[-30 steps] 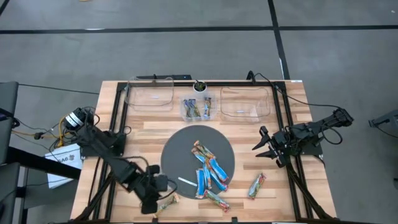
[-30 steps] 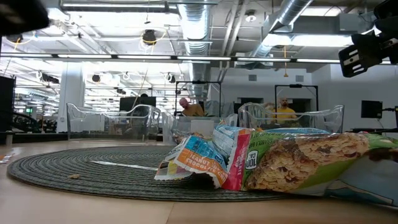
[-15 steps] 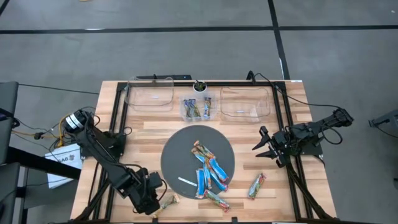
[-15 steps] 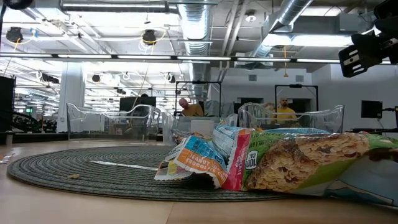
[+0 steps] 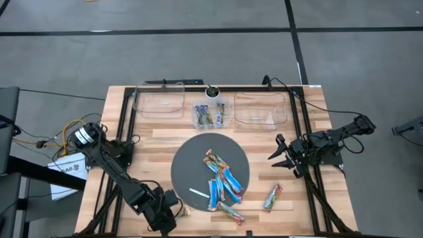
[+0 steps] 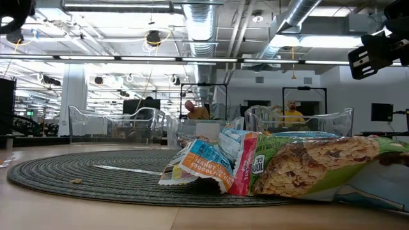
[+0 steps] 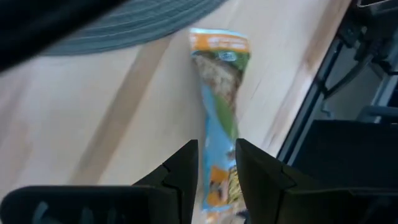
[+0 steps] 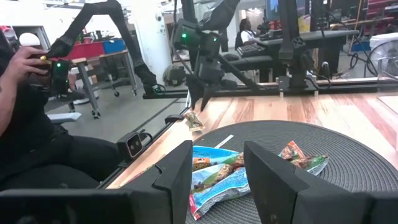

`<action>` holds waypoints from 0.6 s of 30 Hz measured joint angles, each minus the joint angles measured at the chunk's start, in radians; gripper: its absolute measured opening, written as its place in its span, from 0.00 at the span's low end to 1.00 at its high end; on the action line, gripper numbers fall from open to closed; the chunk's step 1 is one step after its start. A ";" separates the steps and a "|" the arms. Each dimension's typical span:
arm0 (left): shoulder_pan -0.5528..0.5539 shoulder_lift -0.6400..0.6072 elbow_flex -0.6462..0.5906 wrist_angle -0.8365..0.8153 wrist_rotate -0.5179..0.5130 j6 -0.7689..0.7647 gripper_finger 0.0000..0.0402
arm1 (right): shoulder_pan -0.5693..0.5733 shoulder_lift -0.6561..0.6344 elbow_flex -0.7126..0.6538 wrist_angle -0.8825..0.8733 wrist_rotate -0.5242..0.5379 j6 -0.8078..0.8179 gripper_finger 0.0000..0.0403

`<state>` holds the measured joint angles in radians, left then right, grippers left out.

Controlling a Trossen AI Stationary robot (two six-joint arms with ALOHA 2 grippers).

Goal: Pick and place Granola Bars by type
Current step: Put the yellow granola bar into the left transparent bin

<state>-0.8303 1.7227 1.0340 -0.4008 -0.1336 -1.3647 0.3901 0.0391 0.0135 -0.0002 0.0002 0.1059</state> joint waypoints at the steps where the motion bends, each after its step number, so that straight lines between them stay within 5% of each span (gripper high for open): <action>1: 0.000 0.010 0.000 0.014 0.003 0.001 0.25 | 0.000 0.000 0.000 0.000 0.000 0.000 0.34; 18: 0.001 0.075 0.019 0.060 0.015 0.021 0.25 | 0.000 0.000 0.000 -0.004 -0.001 0.000 0.35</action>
<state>-0.8295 1.7979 1.0527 -0.3409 -0.1186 -1.3440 0.3901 0.0391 0.0139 -0.0040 -0.0007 0.1059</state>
